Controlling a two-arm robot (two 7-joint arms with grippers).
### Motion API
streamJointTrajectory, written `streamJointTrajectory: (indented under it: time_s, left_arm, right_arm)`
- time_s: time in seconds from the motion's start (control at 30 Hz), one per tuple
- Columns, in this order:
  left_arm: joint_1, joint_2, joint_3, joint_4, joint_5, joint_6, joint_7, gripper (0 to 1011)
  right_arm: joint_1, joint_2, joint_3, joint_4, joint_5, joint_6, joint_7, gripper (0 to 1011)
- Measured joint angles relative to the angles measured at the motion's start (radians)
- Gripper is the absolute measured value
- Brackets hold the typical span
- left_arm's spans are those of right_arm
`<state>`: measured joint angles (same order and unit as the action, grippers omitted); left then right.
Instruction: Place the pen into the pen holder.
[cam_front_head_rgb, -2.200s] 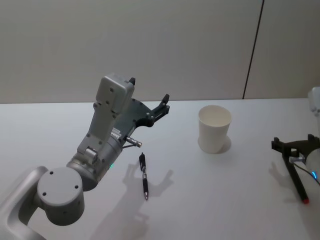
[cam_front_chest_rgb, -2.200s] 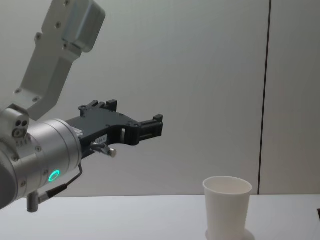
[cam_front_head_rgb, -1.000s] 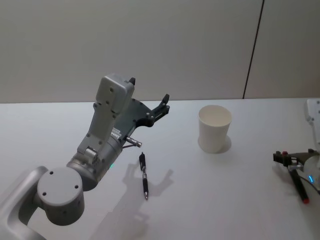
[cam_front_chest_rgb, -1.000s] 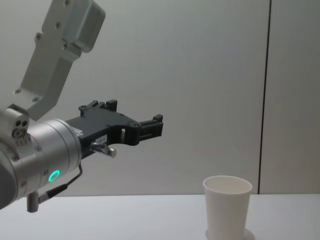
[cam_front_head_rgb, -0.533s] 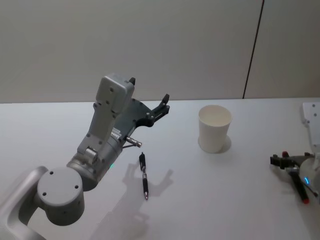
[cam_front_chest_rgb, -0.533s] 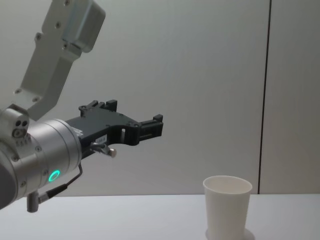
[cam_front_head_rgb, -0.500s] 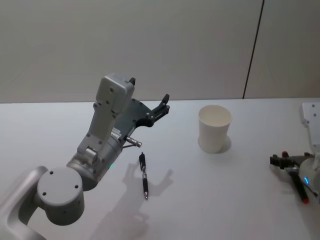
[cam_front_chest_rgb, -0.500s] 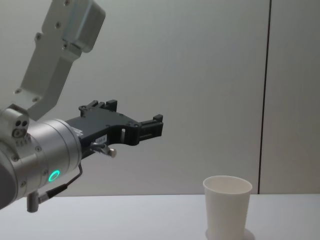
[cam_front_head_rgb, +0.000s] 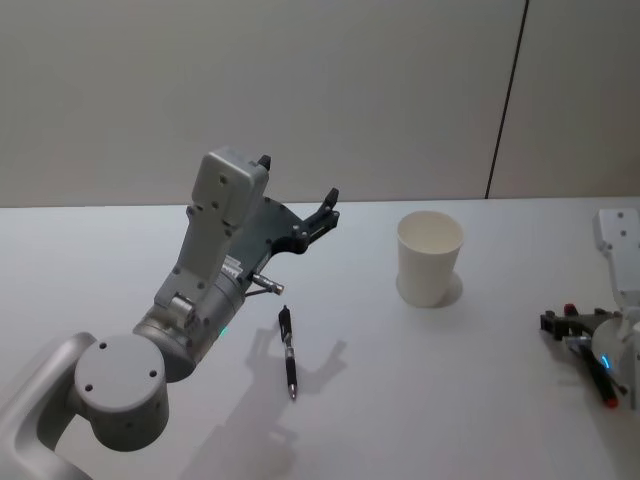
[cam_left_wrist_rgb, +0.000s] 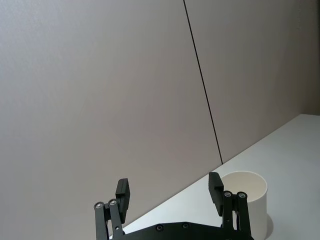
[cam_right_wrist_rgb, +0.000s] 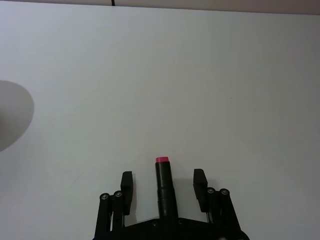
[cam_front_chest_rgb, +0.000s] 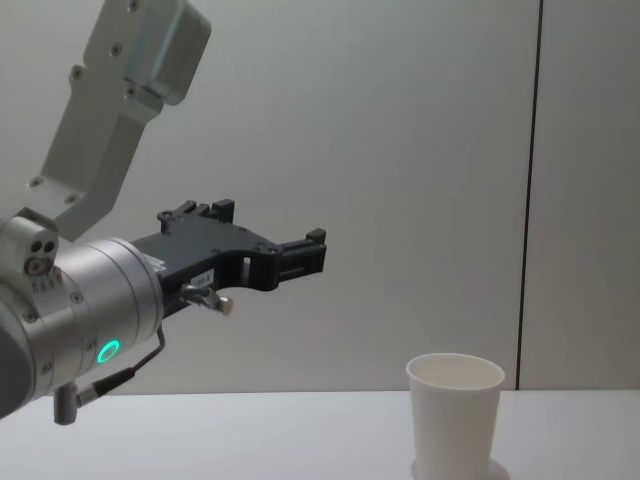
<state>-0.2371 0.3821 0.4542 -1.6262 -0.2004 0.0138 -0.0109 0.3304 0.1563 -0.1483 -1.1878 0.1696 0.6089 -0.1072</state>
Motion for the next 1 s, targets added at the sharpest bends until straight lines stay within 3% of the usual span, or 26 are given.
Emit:
streamJointTrajectory:
  time_s: [0.23, 0.3, 0.37, 0.63, 1.0]
  left_arm:
    - [0.0, 0.0, 0.0, 0.0, 0.0, 0.0, 0.0, 1004]
    - [0.0, 0.0, 0.0, 0.0, 0.0, 0.0, 0.0, 1004]
    - [0.0, 0.0, 0.0, 0.0, 0.0, 0.0, 0.0, 1004]
    - [0.0, 0.0, 0.0, 0.0, 0.0, 0.0, 0.0, 1004]
    - [0.0, 0.0, 0.0, 0.0, 0.0, 0.0, 0.0, 1004]
  right_arm:
    - [0.004, -0.004, 0.002, 0.011, 0.004, -0.004, 0.0, 543]
    - [0.005, -0.005, 0.003, 0.013, 0.006, -0.005, 0.0, 522]
    - [0.007, -0.007, 0.005, 0.017, 0.009, -0.007, 0.0, 401]
    - [0.01, -0.011, 0.01, 0.026, 0.019, -0.011, -0.003, 187]
    - [0.008, -0.014, 0.018, 0.026, 0.034, -0.031, -0.003, 172]
